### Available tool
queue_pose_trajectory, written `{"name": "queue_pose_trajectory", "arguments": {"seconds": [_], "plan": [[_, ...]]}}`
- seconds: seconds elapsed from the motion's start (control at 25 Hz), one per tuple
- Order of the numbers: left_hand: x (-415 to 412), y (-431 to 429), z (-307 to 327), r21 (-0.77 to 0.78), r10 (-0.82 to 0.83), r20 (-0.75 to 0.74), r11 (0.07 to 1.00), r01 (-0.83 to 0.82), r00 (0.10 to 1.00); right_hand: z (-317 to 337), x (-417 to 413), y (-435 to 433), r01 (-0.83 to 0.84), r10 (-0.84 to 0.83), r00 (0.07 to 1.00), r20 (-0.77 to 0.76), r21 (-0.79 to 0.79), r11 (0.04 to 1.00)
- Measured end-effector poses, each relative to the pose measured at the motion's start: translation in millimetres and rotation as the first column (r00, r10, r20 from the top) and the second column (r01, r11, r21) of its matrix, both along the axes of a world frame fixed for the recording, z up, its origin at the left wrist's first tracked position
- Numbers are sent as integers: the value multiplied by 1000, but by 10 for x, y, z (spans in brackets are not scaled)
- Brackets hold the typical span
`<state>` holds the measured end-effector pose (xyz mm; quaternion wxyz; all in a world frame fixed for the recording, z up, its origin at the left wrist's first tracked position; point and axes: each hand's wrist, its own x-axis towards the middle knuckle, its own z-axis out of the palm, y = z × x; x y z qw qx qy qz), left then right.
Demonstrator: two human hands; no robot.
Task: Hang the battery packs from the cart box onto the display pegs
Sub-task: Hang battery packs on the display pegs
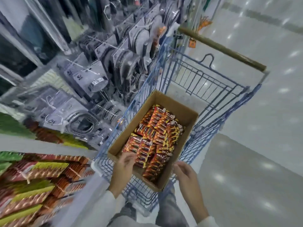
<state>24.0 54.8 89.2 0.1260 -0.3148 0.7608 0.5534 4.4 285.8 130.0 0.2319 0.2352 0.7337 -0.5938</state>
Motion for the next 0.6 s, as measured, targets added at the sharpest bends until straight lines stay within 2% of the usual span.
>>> {"name": "queue_pose_trajectory", "arguments": {"seconds": [0.16, 0.24, 0.4, 0.48, 0.6], "plan": [[-385, 35, -967, -97, 90, 304, 993, -63, 948, -309, -873, 133, -156, 153, 987, 37, 91, 984], [-559, 82, -1463, -197, 88, 425, 980, -3, 901, -563, -1244, 176, -174, 166, 983, 74, 116, 978], [-848, 185, -2220, -191, -25, 540, 970, 151, 841, -951, -1657, 249, -188, 176, 979, 101, 125, 974], [-978, 248, -2413, -234, 12, 547, 962, 139, 837, -1094, -1725, 307, -172, 157, 980, 121, 128, 977], [-1088, 448, -2519, -363, 87, 616, 914, 183, 783, -1295, -1828, 343, -166, 141, 976, 165, 146, 975]]}}
